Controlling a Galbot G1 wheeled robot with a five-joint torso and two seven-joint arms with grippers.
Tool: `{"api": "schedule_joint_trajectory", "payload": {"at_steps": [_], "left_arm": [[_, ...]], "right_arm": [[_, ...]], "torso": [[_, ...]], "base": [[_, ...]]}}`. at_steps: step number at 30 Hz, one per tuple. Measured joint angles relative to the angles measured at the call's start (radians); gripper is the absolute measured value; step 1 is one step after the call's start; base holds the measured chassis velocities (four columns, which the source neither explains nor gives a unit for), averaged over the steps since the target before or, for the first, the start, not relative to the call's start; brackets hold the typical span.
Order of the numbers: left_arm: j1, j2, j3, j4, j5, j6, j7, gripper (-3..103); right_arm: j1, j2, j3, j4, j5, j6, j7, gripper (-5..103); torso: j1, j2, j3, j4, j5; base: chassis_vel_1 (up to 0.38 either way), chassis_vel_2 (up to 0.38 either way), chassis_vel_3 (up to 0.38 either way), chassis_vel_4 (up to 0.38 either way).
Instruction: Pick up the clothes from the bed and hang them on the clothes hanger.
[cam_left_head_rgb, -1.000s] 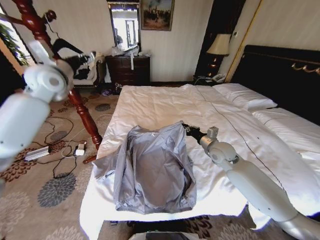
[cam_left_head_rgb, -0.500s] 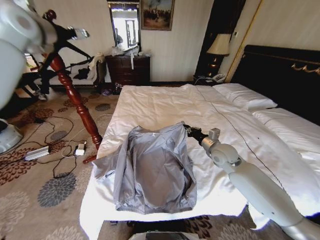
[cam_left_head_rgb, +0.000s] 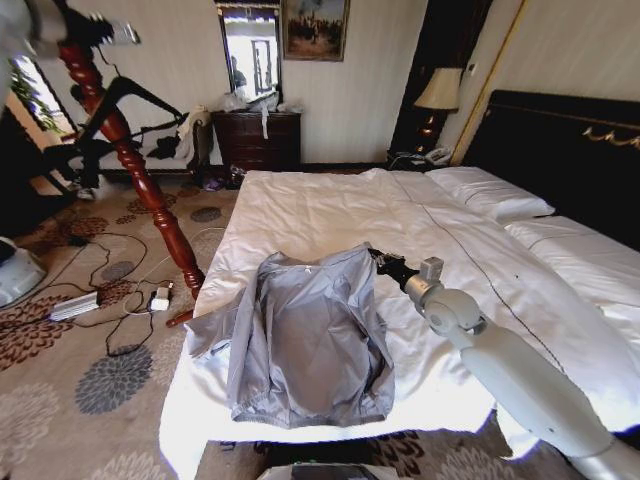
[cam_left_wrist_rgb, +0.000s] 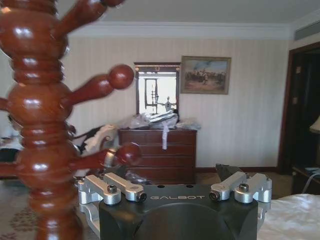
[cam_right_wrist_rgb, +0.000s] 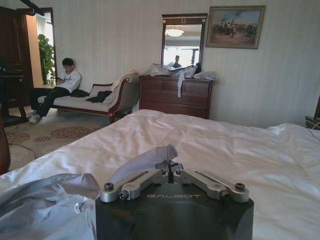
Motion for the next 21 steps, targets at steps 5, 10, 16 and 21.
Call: {"api": "schedule_joint_trajectory", "payload": {"at_steps": [5,10,16,21], "left_arm": [[-0.017,0.014,0.040,0.029,0.009,-0.002,0.006,100],[-0.007,0.046,0.059,0.050,-0.019,-0.004,-0.018,98],[0.009,0.055,0.071,0.084,-0.063,-0.005,-0.047,89],[0.019,0.040,0.088,0.111,-0.073,-0.006,-0.062,89]], "right_arm": [[-0.001,-0.006,0.003,0.006,0.002,0.000,0.000,0],[-0.005,-0.007,0.003,0.008,0.002,0.001,0.001,0],[-0.005,-0.007,0.003,0.013,0.006,0.001,0.001,0],[-0.005,-0.008,0.005,0.019,0.013,0.001,0.003,0]], "torso": [[0.000,0.000,0.000,0.0010,-0.0008],[0.000,0.000,0.000,0.0007,-0.0009],[0.000,0.000,0.000,0.0006,-0.0007],[0.000,0.000,0.000,0.0007,-0.0007]], "base": [[0.000,0.000,0.000,0.000],[0.000,0.000,0.000,0.000],[0.000,0.000,0.000,0.000],[0.000,0.000,0.000,0.000]]}}
